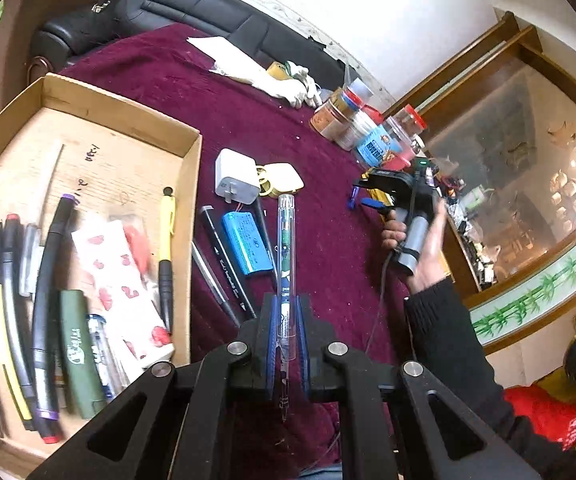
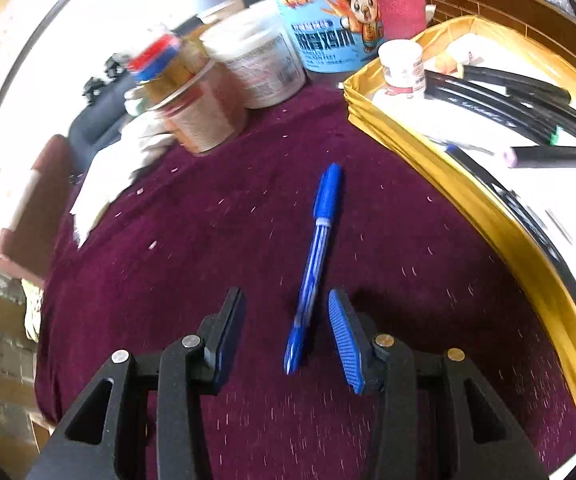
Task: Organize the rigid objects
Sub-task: 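Grasp the blue marker with the right tool while the left grasps a patterned clear pen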
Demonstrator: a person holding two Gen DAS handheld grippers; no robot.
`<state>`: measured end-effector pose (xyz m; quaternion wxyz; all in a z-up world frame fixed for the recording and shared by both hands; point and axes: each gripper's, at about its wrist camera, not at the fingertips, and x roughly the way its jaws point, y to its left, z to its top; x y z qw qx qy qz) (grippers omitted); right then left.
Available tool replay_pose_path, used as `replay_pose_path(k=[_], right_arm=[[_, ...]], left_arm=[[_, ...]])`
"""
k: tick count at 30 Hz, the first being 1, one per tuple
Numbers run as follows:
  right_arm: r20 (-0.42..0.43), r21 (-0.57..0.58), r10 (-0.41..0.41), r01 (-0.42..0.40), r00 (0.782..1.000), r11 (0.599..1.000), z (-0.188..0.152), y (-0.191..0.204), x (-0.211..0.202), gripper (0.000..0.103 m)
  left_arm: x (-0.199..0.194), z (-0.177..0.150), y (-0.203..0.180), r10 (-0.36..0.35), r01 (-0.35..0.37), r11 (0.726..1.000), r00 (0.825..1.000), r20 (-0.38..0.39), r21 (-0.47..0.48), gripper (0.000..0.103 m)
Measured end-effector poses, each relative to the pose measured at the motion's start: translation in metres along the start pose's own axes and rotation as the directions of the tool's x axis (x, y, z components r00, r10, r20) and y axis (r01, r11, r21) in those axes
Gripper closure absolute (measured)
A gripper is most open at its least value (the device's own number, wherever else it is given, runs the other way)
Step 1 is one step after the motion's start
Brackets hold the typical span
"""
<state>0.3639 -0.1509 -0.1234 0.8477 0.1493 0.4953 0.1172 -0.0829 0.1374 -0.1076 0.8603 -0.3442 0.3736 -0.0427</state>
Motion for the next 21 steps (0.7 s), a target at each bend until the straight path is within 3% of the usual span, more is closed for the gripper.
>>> replay_pose_path(k=[4,6,9,11,16,18,21], right_arm=[[0.037,-0.095,-0.155,0.158,0.987,0.983,-0.002,0.019,0.016,0.072],[0.074,-0.171,-0.267,0.276,0.961,0.946,-0.010,0.031,0.019,0.091],[0.114,-0.263,-0.355,0.373,0.928,0.890,-0.027,0.039,0.016,0.094],[0.118,-0.320,-0.366,0.384,0.923,0.866,-0.045,0.043,0.008,0.094],[0.035,-0.347,-0.158,0.160,0.987,0.924,-0.105,0.038,-0.041,0.094],[0.066,-0.366,-0.113,0.129,0.991,0.922,-0.132,0.041,-0.066,0.094],[0.046,-0.331,0.058,-0.039,0.997,0.943,-0.169,0.036,-0.108,0.094]], left_arm=[[0.002,0.001,0.007,-0.031,0.031,0.999,0.999,-0.009,-0.019,0.096],[0.009,0.001,0.007,-0.034,0.033,0.999,0.999,-0.026,-0.020,0.096],[0.017,0.004,0.002,-0.033,0.032,0.999,0.999,-0.041,-0.017,0.096],[0.016,0.004,-0.003,-0.031,0.031,1.000,0.999,-0.040,-0.004,0.096],[0.025,0.007,-0.009,-0.057,0.056,0.998,0.996,-0.065,-0.019,0.096],[0.025,0.006,-0.014,-0.062,0.061,0.998,0.996,-0.068,-0.011,0.096],[0.022,0.004,-0.018,-0.079,0.077,0.997,0.994,-0.082,-0.021,0.096]])
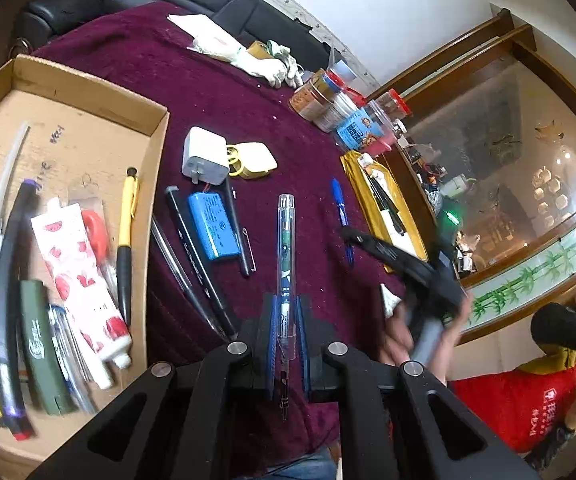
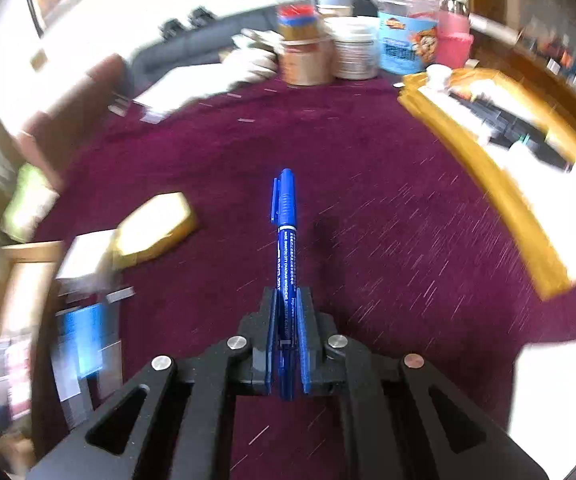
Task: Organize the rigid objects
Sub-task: 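Grasp the blue marker with the right tool while the left grasps a patterned clear pen, then carry the blue marker and patterned pen into the tray and open both tools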
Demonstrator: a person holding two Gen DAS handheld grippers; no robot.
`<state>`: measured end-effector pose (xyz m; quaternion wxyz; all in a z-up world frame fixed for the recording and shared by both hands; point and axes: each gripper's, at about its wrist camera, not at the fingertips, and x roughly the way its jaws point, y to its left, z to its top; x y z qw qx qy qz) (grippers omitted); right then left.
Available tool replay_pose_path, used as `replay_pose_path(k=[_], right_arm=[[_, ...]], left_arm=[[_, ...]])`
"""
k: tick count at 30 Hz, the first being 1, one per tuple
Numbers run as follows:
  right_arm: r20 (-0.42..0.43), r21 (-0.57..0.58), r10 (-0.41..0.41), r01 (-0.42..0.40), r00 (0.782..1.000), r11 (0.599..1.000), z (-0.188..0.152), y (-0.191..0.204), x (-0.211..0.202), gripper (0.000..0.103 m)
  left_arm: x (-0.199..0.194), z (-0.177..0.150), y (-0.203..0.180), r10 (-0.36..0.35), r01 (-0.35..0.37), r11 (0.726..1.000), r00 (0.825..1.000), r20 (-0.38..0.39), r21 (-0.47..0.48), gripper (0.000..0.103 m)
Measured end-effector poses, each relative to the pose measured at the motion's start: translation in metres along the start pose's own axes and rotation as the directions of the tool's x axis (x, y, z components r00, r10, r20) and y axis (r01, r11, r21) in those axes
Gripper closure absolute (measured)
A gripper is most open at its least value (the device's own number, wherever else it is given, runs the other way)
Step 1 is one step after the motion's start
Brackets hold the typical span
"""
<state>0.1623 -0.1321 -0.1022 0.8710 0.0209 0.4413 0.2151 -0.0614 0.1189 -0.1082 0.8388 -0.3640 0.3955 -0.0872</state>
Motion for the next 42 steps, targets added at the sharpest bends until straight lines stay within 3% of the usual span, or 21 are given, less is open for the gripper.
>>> replay_pose_path(k=[3,9,12,14,17,20,26,28,30,35,38,41,42], right_arm=[[0.035,0.030,0.124,-0.125,0.992,0.992,-0.028,0.018,-0.031,0.094],[0.067,0.031,0.379,-0.382,0.923,0.924,-0.069,0.065,-0.067,0.094],[0.024,0.010,0.442,-0.442,0.897,0.897,-0.081,0.091,-0.069,0.094],[0.000,-0.009,0.482,-0.482,0.876,0.876,-0.089,0.109,-0.071,0.094],[-0.001,-0.078,0.491,-0.490,0.871,0.868,-0.101,0.135,-0.072,0.094],[-0.075,-0.093,0.526,-0.532,0.847,0.842,-0.109,0.164,-0.061,0.094],[-0.137,-0.140,0.501,-0.517,0.855,0.844,-0.100,0.205,-0.043,0.094],[-0.172,-0.119,0.505,-0.527,0.846,0.841,-0.093,0.216,-0.028,0.094],[-0.177,-0.125,0.466,-0.489,0.867,0.863,-0.085,0.228,-0.014,0.094],[-0.186,-0.114,0.418,-0.442,0.889,0.890,-0.063,0.247,0.018,0.094],[-0.177,-0.125,0.378,-0.402,0.909,0.907,-0.056,0.250,0.029,0.094],[-0.203,-0.092,0.388,-0.413,0.899,0.906,-0.056,0.250,0.041,0.093],[-0.206,-0.085,0.390,-0.414,0.897,0.906,-0.057,0.251,0.043,0.093]], left_arm=[[-0.005,-0.004,-0.001,0.006,-0.006,1.000,1.000,0.003,-0.007,0.096],[-0.023,-0.011,0.000,0.009,-0.009,1.000,1.000,0.009,-0.024,0.096],[-0.038,-0.014,0.012,-0.011,0.010,0.996,1.000,-0.012,-0.087,0.096],[-0.053,-0.017,0.019,0.020,-0.020,0.995,1.000,0.002,-0.094,0.096],[-0.081,-0.022,0.035,0.087,-0.080,0.992,0.994,0.073,-0.096,0.095],[-0.094,-0.021,0.066,0.053,-0.038,0.982,0.995,0.079,-0.184,0.096],[-0.105,0.002,0.102,0.123,-0.096,0.969,0.986,0.108,-0.227,0.095],[-0.104,0.014,0.112,0.156,-0.129,0.967,0.982,0.109,-0.221,0.095],[-0.100,0.028,0.125,0.186,-0.160,0.961,0.977,0.100,-0.224,0.095],[-0.085,0.053,0.146,0.236,-0.221,0.956,0.970,0.057,-0.195,0.095],[-0.073,0.060,0.152,0.311,-0.299,0.939,0.949,0.052,-0.171,0.095],[-0.066,0.063,0.157,0.337,-0.326,0.933,0.940,0.054,-0.150,0.095],[-0.064,0.064,0.158,0.367,-0.356,0.923,0.928,0.057,-0.146,0.095]])
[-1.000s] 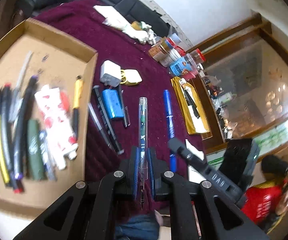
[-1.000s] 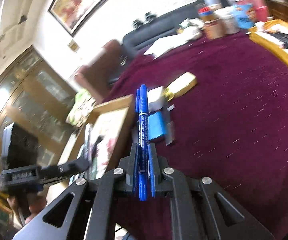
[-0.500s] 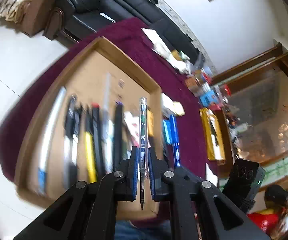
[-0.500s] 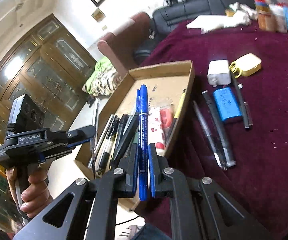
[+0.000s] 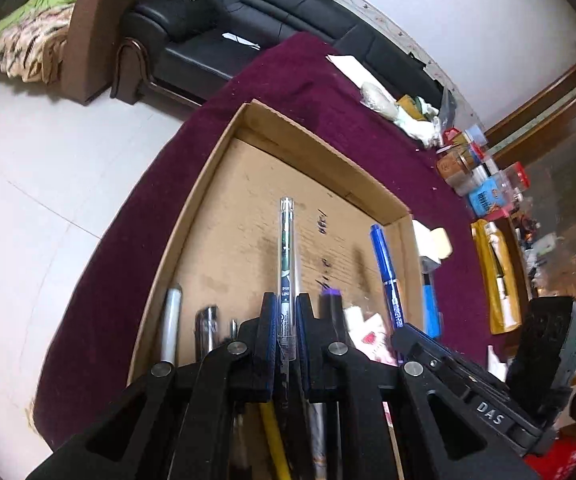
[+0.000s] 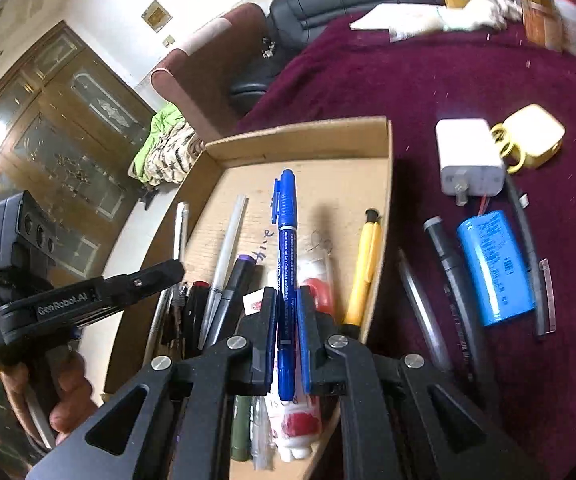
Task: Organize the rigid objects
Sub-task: 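Carry the blue marker and patterned pen into the tray and open both tools, then grasp the thin black pen with the right tool while the left grasps the white charger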
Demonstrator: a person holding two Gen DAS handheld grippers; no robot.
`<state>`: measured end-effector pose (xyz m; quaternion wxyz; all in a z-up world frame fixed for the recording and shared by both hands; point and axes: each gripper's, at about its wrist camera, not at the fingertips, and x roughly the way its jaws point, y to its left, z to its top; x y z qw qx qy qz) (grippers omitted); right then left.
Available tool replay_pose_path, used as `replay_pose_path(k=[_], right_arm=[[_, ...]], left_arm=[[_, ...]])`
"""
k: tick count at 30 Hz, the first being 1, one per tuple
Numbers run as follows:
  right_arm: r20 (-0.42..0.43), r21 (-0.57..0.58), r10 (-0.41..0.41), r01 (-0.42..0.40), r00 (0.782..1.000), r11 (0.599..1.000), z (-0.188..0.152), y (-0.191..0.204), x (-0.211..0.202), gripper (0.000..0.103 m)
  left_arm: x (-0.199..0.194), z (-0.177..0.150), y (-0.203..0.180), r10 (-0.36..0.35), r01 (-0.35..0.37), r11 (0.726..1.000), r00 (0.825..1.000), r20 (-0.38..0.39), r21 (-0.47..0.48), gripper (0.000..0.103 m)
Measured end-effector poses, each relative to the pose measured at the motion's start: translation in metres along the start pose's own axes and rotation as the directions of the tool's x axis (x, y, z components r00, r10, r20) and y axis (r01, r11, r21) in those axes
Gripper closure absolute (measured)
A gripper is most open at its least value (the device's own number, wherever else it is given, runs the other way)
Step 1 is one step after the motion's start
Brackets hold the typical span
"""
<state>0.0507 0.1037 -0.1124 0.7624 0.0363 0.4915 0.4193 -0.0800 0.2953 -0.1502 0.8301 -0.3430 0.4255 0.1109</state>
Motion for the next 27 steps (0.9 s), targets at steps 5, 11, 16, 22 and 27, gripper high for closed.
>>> replay_pose_path(k=[5,11,16,22,27], right_arm=[[0.016,0.021,0.000,-0.001,1.000,1.000,0.005,-0.006,0.001,0.087],[0.160,0.024,0.116,-0.121,0.980,0.992,-0.029,-0.041,-0.095,0.066],[0.203,0.089,-0.003,-0.015,0.979,0.996,-0.017,-0.101,-0.116,0.066],[0.079,0.160,-0.090,0.077,0.993,0.984,0.025,-0.153,-0.072,0.070],[-0.025,0.097,-0.155,0.156,0.988,0.983,0.031,-0.151,-0.036,0.086]], left_arm=[[0.005,-0.001,-0.012,0.071,-0.071,0.995,0.997,0.008,0.074,0.060],[-0.042,-0.033,-0.056,0.068,-0.096,0.984,0.980,0.186,0.150,0.029],[-0.049,-0.066,-0.103,-0.036,0.006,0.978,0.990,0.138,0.209,0.029],[-0.043,-0.081,-0.133,-0.035,0.009,0.962,0.995,0.092,0.271,0.029],[-0.036,-0.086,-0.140,-0.020,-0.008,0.957,0.996,0.092,0.290,0.029]])
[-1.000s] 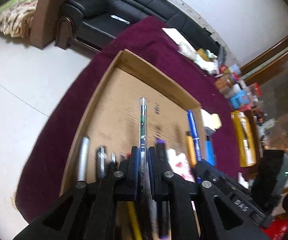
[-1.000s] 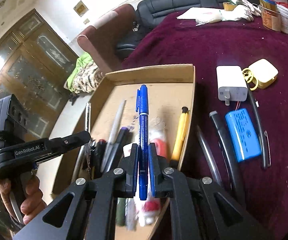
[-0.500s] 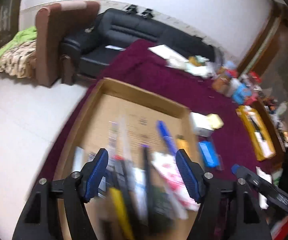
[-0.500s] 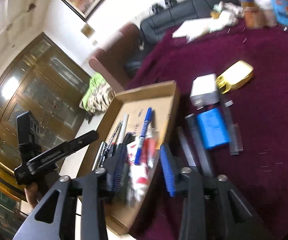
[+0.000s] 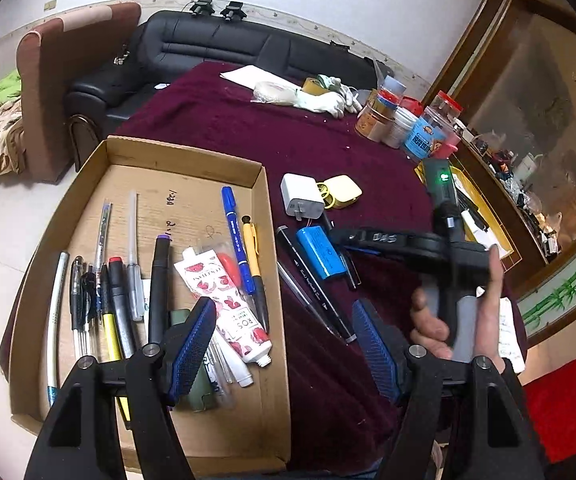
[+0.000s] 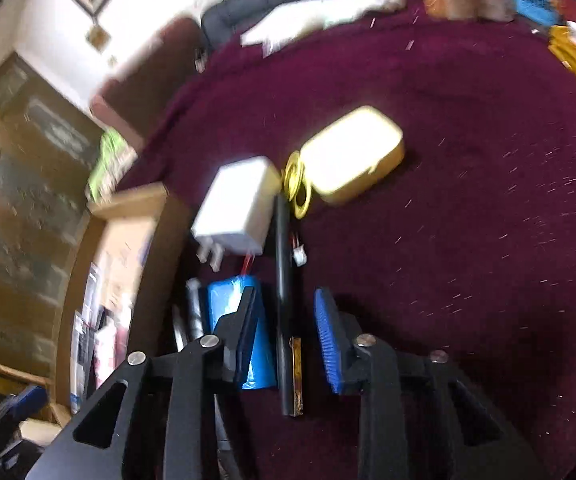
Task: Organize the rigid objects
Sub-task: 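Grasp the thin black pen with the right tool while the left grasps the white charger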
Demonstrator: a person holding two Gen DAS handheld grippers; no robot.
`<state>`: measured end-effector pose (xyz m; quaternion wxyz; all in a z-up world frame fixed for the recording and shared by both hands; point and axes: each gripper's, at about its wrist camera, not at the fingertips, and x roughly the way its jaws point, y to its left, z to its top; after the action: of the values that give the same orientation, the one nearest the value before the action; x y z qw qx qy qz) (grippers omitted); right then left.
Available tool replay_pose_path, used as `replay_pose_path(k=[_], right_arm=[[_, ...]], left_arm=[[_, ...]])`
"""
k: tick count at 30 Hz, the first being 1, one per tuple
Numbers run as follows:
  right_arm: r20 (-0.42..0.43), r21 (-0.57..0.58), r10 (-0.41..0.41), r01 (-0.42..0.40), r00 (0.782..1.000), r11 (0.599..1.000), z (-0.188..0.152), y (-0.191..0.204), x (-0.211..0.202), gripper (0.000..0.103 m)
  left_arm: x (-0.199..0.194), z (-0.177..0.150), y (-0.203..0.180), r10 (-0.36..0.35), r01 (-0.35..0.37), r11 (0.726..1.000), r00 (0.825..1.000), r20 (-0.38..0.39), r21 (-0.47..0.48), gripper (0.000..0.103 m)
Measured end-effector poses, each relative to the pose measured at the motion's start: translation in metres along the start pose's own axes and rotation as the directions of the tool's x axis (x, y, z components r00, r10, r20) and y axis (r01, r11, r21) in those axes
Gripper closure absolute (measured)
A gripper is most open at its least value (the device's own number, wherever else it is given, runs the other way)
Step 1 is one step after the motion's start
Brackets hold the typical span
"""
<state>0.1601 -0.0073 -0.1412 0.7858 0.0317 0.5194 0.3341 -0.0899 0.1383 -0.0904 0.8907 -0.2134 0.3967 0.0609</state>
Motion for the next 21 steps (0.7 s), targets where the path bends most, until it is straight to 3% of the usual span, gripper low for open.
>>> replay_pose_path(k=[4,6,11,14,21], right_arm=[[0.020,-0.030,-0.089,0.090,0.996,0.996,0.002,0.005,0.002,0.091],[0.015,-0.068,-0.121,0.122,0.993,0.990,0.000,0.009,0.000,0.092],[0.010,-0.148,-0.180,0.180,0.984,0.973,-0.035,0.013,-0.018,0.093],[0.016,-0.114,-0.194,0.195,0.981,0.974,-0.073,-0.001,-0.045,0.094],[0.075,0.009,-0.160,0.160,0.984,0.987,-0.119,-0.036,-0.086,0.094]], left_arm=[[0.014,0.001,-0.005,0.013,-0.014,1.000,0.999,-0.042,-0.018,0.029],[0.011,0.002,-0.012,-0.012,0.012,1.000,1.000,-0.028,-0.021,0.029],[0.009,-0.002,-0.024,-0.025,0.026,1.000,0.999,-0.025,0.018,0.027],[0.017,0.003,-0.032,-0.041,0.042,0.999,0.998,-0.052,0.028,0.027],[0.038,0.018,-0.050,-0.060,0.062,0.997,0.995,-0.075,0.035,0.027]])
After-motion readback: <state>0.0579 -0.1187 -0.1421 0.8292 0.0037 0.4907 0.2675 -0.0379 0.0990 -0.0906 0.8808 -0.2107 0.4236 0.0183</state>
